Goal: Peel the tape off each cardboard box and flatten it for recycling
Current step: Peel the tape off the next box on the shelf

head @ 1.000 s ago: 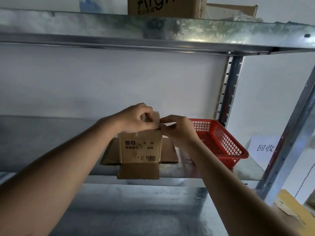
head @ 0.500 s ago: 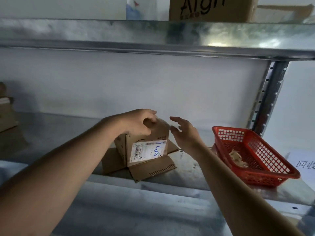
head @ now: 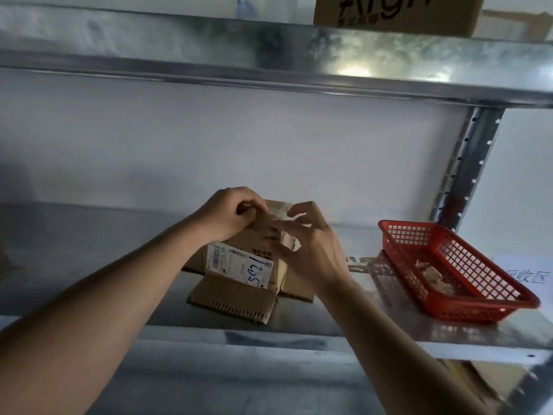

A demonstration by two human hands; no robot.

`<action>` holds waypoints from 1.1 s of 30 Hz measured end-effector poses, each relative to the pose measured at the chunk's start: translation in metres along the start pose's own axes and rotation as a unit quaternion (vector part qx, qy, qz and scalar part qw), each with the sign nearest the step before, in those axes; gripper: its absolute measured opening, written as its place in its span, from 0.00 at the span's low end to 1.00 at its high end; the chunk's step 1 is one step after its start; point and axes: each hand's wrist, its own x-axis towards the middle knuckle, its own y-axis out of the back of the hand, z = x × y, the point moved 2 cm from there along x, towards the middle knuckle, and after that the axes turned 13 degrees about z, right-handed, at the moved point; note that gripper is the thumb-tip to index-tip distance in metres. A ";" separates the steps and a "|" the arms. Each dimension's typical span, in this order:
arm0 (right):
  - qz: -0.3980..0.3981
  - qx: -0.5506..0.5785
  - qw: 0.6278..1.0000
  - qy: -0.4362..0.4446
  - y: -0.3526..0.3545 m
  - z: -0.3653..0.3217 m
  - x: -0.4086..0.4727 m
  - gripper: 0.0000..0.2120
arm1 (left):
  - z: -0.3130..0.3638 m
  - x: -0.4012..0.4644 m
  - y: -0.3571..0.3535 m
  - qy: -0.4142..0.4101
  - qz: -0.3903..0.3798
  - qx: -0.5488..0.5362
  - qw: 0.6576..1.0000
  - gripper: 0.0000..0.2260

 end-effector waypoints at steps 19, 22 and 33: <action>0.162 0.059 0.971 -0.163 -0.018 -0.015 -0.019 0.07 | -0.014 0.002 -0.016 -0.109 -0.054 0.164 0.979 0.18; 0.143 0.131 0.948 -0.252 -0.021 -0.011 -0.024 0.08 | -0.018 0.004 -0.015 -0.119 -0.052 0.148 0.980 0.17; 0.161 0.422 0.767 -0.456 -0.015 -0.017 -0.019 0.05 | -0.030 0.012 -0.012 -0.142 -0.076 0.096 0.982 0.26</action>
